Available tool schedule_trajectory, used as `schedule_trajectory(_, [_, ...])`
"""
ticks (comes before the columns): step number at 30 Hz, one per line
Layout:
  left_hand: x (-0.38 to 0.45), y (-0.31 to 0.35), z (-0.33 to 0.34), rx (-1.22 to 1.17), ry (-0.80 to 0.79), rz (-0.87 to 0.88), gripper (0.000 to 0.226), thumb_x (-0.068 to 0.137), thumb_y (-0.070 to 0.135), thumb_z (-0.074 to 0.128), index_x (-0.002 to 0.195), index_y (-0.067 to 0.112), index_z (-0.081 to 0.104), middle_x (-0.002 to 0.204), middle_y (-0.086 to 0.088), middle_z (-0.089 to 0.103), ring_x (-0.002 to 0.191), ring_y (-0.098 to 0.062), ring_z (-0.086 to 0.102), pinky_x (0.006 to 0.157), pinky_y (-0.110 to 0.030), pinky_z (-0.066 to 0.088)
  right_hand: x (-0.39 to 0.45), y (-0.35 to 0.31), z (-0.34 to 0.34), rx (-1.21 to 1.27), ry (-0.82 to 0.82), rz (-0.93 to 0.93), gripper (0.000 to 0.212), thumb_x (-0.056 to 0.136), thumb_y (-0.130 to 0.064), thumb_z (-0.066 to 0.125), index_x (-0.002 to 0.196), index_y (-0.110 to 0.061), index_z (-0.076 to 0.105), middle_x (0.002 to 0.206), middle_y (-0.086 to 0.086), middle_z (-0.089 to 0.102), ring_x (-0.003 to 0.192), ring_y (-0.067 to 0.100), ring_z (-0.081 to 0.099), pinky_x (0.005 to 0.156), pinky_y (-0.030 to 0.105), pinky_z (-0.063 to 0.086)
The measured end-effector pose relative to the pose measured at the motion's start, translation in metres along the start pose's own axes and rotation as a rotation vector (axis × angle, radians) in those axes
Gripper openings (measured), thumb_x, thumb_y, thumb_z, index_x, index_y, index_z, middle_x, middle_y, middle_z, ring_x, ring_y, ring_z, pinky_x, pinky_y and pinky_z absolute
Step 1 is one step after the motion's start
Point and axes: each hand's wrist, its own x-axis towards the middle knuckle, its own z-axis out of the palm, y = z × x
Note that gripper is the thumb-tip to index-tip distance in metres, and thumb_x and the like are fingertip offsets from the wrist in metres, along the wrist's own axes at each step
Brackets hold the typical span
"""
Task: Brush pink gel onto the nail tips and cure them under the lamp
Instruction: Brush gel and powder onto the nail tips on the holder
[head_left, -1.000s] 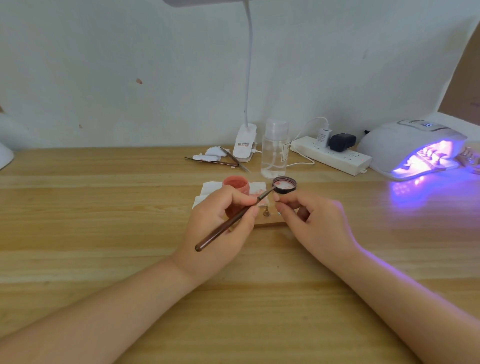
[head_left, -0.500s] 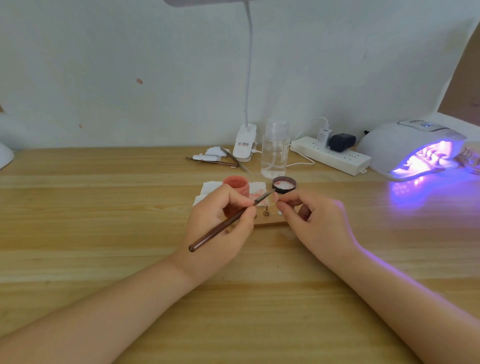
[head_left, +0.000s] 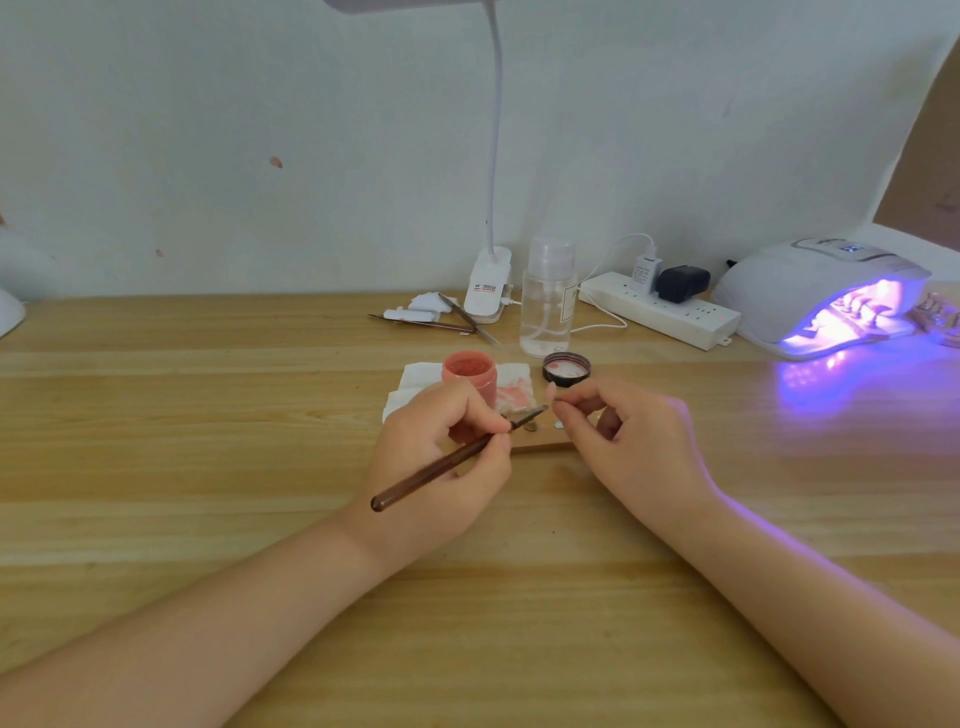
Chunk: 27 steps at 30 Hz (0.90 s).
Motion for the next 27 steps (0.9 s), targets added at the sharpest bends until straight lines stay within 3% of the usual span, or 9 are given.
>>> schedule_trajectory(3, [0.0004, -0.0014, 0.0019, 0.029, 0.030, 0.001, 0.001, 0.080, 0.020, 0.062, 0.080, 0.020, 0.061, 0.076, 0.011, 0.060, 0.074, 0.000, 0.057, 0.069, -0.008, 0.041, 0.0000, -0.0002, 0.0009, -0.004, 0.010, -0.008, 0.010, 0.081, -0.018, 0.071, 0.087, -0.026, 0.072, 0.062, -0.024, 0.058, 0.056, 0.005, 0.052, 0.053, 0.017, 0.044])
schedule_trajectory(6, [0.0018, -0.0049, 0.0029, 0.070, 0.028, -0.020, 0.013, 0.081, 0.013, 0.067, 0.085, 0.025, 0.062, 0.082, 0.015, 0.062, 0.082, 0.002, 0.058, 0.075, -0.009, 0.041, 0.0000, -0.0010, 0.0016, -0.008, 0.014, -0.024, 0.009, 0.081, -0.018, 0.071, 0.085, -0.026, 0.072, 0.065, -0.023, 0.059, 0.058, 0.005, 0.053, 0.056, 0.018, 0.044])
schedule_trajectory(9, [0.0029, -0.0049, 0.0031, 0.093, 0.000, 0.001, 0.011, 0.082, 0.019, 0.065, 0.085, 0.029, 0.063, 0.081, 0.013, 0.063, 0.080, -0.002, 0.058, 0.074, -0.013, 0.043, -0.0001, -0.0007, 0.0017, -0.007, 0.016, -0.029, 0.009, 0.080, -0.018, 0.071, 0.084, -0.026, 0.072, 0.063, -0.024, 0.058, 0.057, 0.005, 0.052, 0.056, 0.017, 0.044])
schedule_trajectory(14, [-0.0001, -0.0024, 0.0010, 0.024, -0.005, 0.011, 0.007, 0.078, 0.022, 0.059, 0.076, 0.016, 0.061, 0.075, 0.004, 0.061, 0.071, -0.010, 0.056, 0.066, -0.022, 0.046, -0.0005, -0.0003, 0.0021, -0.003, 0.015, -0.028, 0.008, 0.080, -0.017, 0.071, 0.084, -0.024, 0.072, 0.063, -0.022, 0.058, 0.057, 0.004, 0.052, 0.054, 0.012, 0.041])
schedule_trajectory(18, [0.0000, 0.0018, 0.0009, -0.015, 0.037, 0.000, 0.004, 0.078, 0.020, 0.061, 0.078, 0.022, 0.057, 0.073, 0.006, 0.061, 0.070, -0.001, 0.057, 0.065, -0.008, 0.042, -0.0009, 0.0008, 0.0024, 0.027, 0.021, 0.004, 0.009, 0.081, -0.017, 0.071, 0.084, -0.025, 0.072, 0.061, -0.021, 0.058, 0.054, 0.004, 0.050, 0.053, 0.013, 0.041])
schedule_trajectory(23, [0.0018, -0.0004, 0.0029, 0.011, 0.021, -0.061, 0.028, 0.080, 0.009, 0.069, 0.086, 0.034, 0.060, 0.087, 0.032, 0.064, 0.086, 0.014, 0.058, 0.076, -0.002, 0.040, -0.0003, -0.0014, 0.0013, 0.015, 0.003, -0.012, 0.009, 0.082, -0.017, 0.071, 0.086, -0.024, 0.073, 0.057, -0.024, 0.056, 0.057, 0.004, 0.051, 0.055, 0.010, 0.040])
schedule_trajectory(27, [0.0007, -0.0012, 0.0013, 0.007, 0.000, -0.047, 0.011, 0.079, 0.013, 0.067, 0.080, 0.023, 0.062, 0.076, 0.013, 0.063, 0.073, 0.003, 0.058, 0.068, -0.007, 0.042, 0.0000, -0.0020, 0.0006, 0.009, 0.000, -0.021, 0.007, 0.082, -0.016, 0.070, 0.087, -0.022, 0.073, 0.055, -0.027, 0.054, 0.056, 0.003, 0.051, 0.055, 0.010, 0.040])
